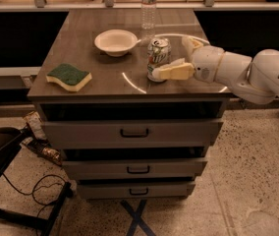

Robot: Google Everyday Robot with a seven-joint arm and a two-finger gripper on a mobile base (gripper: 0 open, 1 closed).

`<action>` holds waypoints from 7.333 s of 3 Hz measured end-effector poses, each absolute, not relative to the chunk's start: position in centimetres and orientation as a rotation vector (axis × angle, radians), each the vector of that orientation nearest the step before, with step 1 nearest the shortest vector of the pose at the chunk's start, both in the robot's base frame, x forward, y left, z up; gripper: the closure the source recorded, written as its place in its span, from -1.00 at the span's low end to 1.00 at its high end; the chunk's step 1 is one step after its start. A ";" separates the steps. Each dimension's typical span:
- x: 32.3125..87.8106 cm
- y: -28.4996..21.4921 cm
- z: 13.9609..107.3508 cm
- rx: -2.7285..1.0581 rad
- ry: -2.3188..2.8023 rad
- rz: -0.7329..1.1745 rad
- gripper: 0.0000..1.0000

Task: Move 7up can near water bottle

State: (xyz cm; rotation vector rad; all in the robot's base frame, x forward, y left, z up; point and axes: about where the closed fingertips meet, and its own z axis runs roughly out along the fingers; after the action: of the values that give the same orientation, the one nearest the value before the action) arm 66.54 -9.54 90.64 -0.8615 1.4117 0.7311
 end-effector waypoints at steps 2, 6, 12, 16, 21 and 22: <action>67.4 -8.7 92.0 -0.868 1.374 0.715 -0.18; 67.3 -7.8 92.1 -0.878 1.368 0.727 1.00; 83.2 -18.8 114.5 -0.558 1.379 0.211 1.00; 90.3 -17.9 109.0 -0.495 1.408 0.259 1.00; 93.7 -19.7 101.4 -0.368 1.543 0.279 1.00; 94.0 -19.6 100.0 -0.355 1.550 0.281 1.00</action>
Offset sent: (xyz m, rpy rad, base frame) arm 0.0150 0.0041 0.0235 0.0008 -0.0665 -0.0196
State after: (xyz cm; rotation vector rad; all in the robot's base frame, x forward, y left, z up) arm 94.01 -19.61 100.02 -0.3547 1.5500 0.2812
